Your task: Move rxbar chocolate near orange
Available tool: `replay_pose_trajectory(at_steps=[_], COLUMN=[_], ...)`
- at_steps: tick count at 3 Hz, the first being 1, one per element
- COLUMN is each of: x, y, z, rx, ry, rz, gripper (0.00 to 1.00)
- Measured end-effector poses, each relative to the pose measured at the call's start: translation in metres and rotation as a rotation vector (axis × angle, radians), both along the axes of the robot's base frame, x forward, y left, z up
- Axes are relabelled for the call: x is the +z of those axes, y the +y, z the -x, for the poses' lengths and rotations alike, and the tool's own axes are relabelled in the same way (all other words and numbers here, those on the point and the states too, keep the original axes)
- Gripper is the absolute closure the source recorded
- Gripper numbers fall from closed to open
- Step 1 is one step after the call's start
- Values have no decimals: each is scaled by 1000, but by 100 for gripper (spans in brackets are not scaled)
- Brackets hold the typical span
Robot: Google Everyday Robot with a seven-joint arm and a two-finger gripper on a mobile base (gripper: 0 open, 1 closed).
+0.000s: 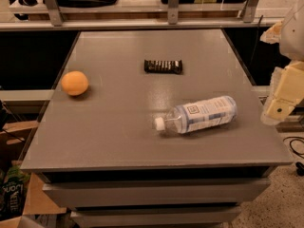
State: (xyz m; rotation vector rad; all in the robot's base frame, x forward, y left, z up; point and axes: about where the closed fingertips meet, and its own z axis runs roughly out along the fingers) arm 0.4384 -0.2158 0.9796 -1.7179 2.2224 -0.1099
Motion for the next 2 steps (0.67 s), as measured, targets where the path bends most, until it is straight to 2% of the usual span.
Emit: replay_pose_trajectory(at_steps=[1, 2], x=[0, 6], y=[0, 2], z=[0, -12], rx=[0, -16], ry=[0, -36], rz=[0, -11], gripper=[0, 0])
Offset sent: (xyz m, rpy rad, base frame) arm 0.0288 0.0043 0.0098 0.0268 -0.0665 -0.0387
